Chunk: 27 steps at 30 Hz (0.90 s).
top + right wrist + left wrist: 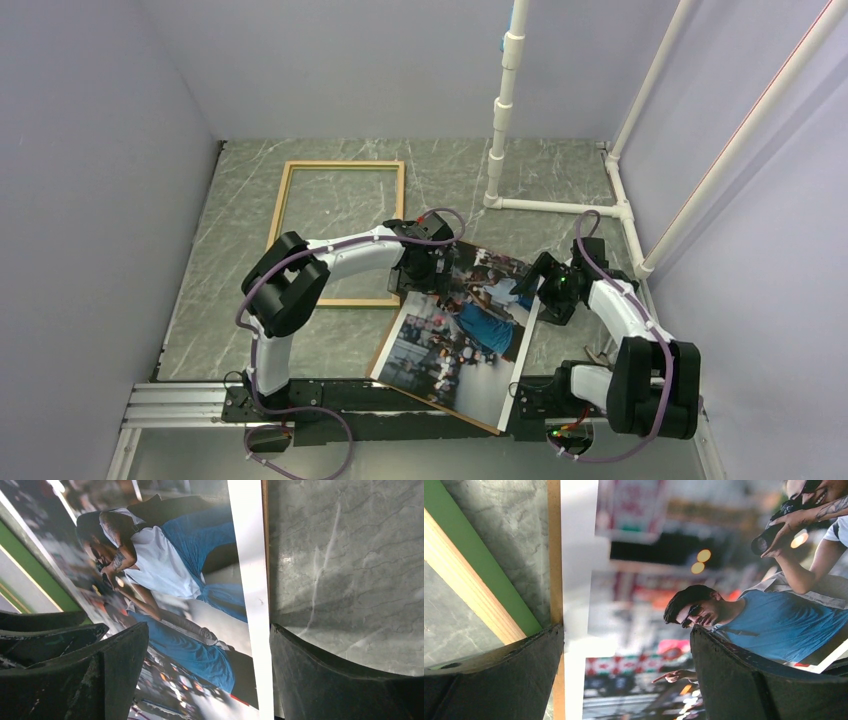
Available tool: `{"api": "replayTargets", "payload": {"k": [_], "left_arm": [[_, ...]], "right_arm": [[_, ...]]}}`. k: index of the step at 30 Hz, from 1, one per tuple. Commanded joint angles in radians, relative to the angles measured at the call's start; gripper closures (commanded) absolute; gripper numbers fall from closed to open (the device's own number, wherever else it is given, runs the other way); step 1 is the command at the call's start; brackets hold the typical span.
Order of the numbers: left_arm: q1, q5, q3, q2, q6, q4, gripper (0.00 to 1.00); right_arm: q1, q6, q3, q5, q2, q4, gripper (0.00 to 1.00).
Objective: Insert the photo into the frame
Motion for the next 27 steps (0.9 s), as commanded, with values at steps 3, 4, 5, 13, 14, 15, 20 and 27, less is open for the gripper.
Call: {"api": "replayTargets", "payload": {"k": [3, 4, 5, 13, 14, 15, 20, 27], "left_arm": [[-0.006, 0.033, -0.021, 0.063, 0.003, 0.064, 0.00], [-0.006, 0.034, -0.020, 0.063, 0.002, 0.063, 0.01], [-0.005, 0.033, -0.023, 0.061, 0.003, 0.065, 0.01], [-0.004, 0.039, -0.025, 0.058, 0.003, 0.077, 0.01], [-0.005, 0.040, -0.025, 0.060, 0.003, 0.079, 0.01], [-0.004, 0.041, -0.026, 0.061, 0.003, 0.082, 0.01], [-0.004, 0.044, -0.025, 0.065, 0.003, 0.083, 0.01], [-0.004, 0.046, -0.021, 0.069, 0.002, 0.085, 0.01]], "right_arm": [[0.001, 0.013, 0.012, -0.180, -0.096, 0.011, 0.14], [0.001, 0.012, 0.014, -0.189, -0.111, 0.013, 0.15], [0.001, 0.011, 0.016, -0.193, -0.123, 0.013, 0.17], [0.000, -0.019, 0.054, -0.181, -0.186, -0.020, 0.44], [0.001, -0.022, 0.055, -0.177, -0.188, -0.021, 0.46], [0.000, -0.024, 0.054, -0.175, -0.188, -0.019, 0.48], [0.001, -0.037, 0.058, -0.162, -0.187, -0.033, 0.63], [0.001, -0.083, 0.085, -0.048, -0.168, -0.094, 0.62]]}}
